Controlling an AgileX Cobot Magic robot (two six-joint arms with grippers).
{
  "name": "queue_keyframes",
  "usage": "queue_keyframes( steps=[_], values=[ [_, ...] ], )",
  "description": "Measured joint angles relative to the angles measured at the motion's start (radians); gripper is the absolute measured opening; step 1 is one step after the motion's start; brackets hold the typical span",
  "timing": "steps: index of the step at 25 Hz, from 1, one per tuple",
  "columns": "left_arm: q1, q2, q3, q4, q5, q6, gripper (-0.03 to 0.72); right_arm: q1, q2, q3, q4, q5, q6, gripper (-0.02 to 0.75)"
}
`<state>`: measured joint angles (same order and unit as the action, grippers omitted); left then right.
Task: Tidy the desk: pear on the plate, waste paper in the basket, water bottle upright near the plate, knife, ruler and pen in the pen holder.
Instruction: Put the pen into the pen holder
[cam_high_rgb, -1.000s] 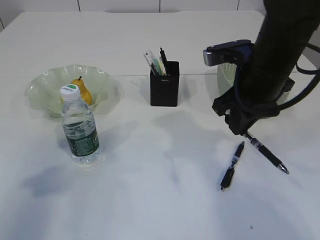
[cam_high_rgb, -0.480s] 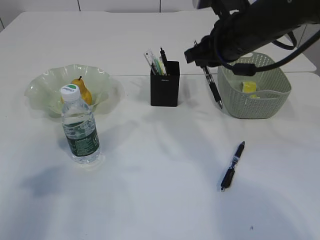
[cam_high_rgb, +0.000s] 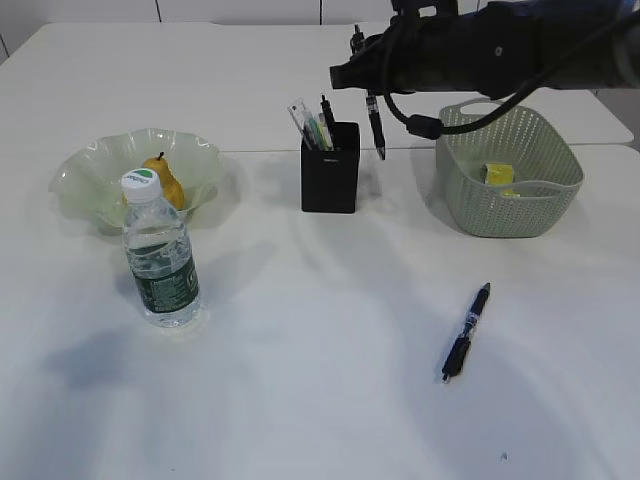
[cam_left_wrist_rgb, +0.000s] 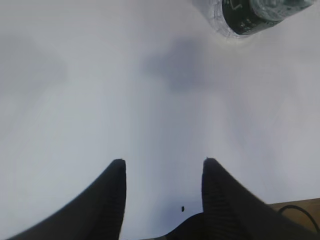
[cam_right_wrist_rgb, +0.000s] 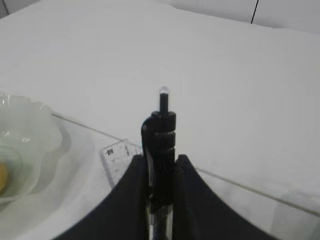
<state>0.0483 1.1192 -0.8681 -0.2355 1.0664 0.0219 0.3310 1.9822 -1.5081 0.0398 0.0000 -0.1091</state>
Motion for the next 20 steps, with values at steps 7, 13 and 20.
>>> queue_keyframes(
  steps=[7, 13, 20],
  values=[
    [0.000, 0.000, 0.000, 0.000, -0.010, 0.000, 0.348, 0.000, 0.151, -0.156, 0.000, -0.095, 0.000, 0.093],
    [0.000, 0.000, 0.000, 0.000, -0.032, 0.000, 0.348, -0.002, 0.236, -0.239, 0.000, -0.146, 0.030, 0.093],
    [0.000, 0.000, 0.000, -0.002, -0.036, 0.000, 0.348, -0.002, 0.295, -0.255, 0.000, -0.223, 0.039, 0.093]
  ],
)
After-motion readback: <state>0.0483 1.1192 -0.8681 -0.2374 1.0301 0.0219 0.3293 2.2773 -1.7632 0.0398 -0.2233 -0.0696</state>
